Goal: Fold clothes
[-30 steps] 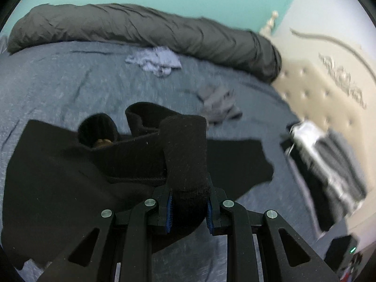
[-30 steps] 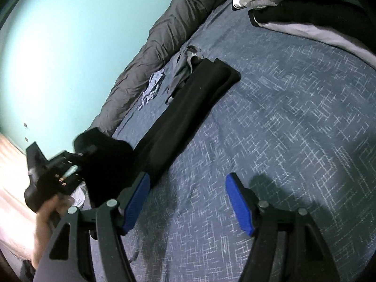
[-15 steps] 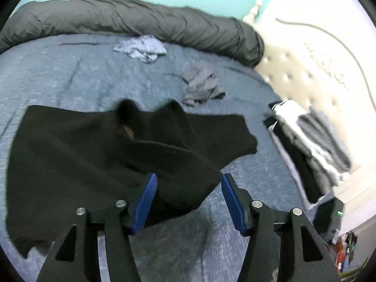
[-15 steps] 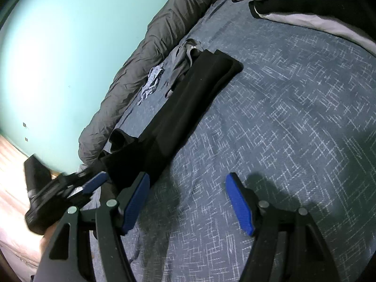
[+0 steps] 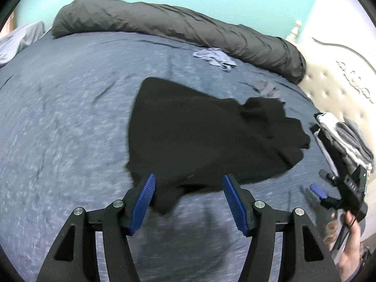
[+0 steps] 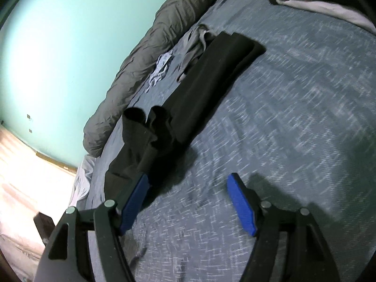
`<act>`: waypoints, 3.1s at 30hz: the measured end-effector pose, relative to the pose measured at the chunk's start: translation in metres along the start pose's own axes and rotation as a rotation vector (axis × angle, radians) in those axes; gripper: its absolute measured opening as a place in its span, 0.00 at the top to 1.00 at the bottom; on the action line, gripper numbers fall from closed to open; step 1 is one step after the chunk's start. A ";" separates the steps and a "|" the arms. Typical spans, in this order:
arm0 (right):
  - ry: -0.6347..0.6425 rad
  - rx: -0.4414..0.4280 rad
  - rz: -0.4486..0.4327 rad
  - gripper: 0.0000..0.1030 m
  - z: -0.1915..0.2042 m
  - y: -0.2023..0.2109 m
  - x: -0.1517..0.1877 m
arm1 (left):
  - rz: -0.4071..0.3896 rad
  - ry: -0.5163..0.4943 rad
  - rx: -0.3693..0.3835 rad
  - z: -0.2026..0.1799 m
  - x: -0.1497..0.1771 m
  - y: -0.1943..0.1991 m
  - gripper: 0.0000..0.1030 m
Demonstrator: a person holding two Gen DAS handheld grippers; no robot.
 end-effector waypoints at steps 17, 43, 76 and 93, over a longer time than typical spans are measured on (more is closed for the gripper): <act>0.009 -0.010 0.021 0.24 0.015 -0.026 0.003 | -0.022 0.014 -0.005 0.036 0.009 0.006 0.35; -0.022 0.051 0.051 0.18 0.039 -0.067 -0.030 | -0.052 0.077 0.034 0.060 -0.002 0.021 0.33; 0.120 0.024 -0.040 0.87 0.074 -0.061 -0.059 | -0.057 0.112 0.048 0.073 -0.005 0.023 0.33; 0.105 0.016 0.157 0.40 0.046 -0.112 -0.073 | -0.047 0.106 0.044 0.070 -0.003 0.015 0.33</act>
Point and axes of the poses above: each gripper's, at about its wrist camera, not at the fingertips, and y roughly against the way its jaws point, z to its left, x to its underside, the point moved 4 cm from there along -y, roughly the way its jaws point
